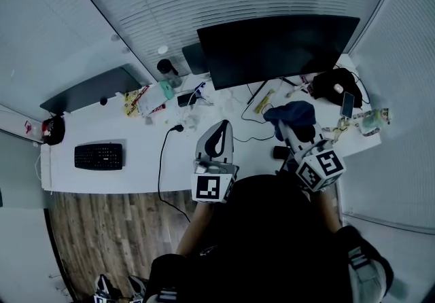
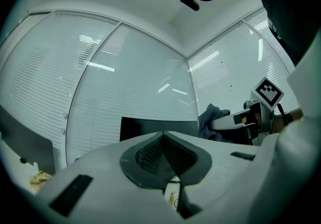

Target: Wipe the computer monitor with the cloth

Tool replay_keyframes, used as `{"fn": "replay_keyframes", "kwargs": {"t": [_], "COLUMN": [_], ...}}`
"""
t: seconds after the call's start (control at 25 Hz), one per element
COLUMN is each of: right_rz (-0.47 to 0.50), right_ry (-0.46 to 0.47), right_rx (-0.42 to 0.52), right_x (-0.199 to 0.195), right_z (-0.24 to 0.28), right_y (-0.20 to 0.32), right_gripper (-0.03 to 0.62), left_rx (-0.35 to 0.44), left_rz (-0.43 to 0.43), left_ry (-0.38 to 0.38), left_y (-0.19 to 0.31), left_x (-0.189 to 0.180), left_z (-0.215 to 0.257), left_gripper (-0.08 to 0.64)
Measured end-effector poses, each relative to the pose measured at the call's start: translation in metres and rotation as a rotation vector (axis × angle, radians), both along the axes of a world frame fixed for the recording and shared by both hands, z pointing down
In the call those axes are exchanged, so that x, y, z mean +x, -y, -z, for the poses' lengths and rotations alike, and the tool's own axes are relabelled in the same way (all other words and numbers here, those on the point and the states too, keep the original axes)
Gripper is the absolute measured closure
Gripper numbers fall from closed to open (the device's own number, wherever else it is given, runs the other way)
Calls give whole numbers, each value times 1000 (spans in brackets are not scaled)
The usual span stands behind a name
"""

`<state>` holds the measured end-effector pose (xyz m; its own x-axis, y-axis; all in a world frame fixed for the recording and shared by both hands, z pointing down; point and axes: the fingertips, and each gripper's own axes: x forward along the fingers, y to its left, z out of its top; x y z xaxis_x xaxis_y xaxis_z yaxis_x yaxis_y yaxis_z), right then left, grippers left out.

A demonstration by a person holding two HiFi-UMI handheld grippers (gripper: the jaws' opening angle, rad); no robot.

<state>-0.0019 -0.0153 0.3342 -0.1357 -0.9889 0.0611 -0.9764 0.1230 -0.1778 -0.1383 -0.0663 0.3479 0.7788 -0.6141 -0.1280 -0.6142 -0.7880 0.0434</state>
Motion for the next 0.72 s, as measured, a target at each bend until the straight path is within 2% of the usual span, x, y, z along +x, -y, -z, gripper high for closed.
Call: {"fn": "replay_keyframes", "kwargs": {"t": [0.2, 0.4, 0.56, 0.72], "right_rz": [2, 10, 16, 18], "right_ry": [5, 4, 2, 8], "right_rx": [-13, -22, -30, -29], "right_x": [-5, -8, -7, -5], "right_z": [-7, -7, -9, -12], "right_y": [6, 10, 12, 16], "right_gripper": [488, 489, 488, 489], "left_rx": [-21, -14, -36, -51], "left_rz": [20, 6, -4, -9], "left_ry": [27, -6, 25, 17], "left_y": [6, 2, 1, 5], "left_x": [-6, 1, 4, 7], "left_z": [-10, 0, -7, -14], "left_gripper": [554, 554, 554, 554]}}
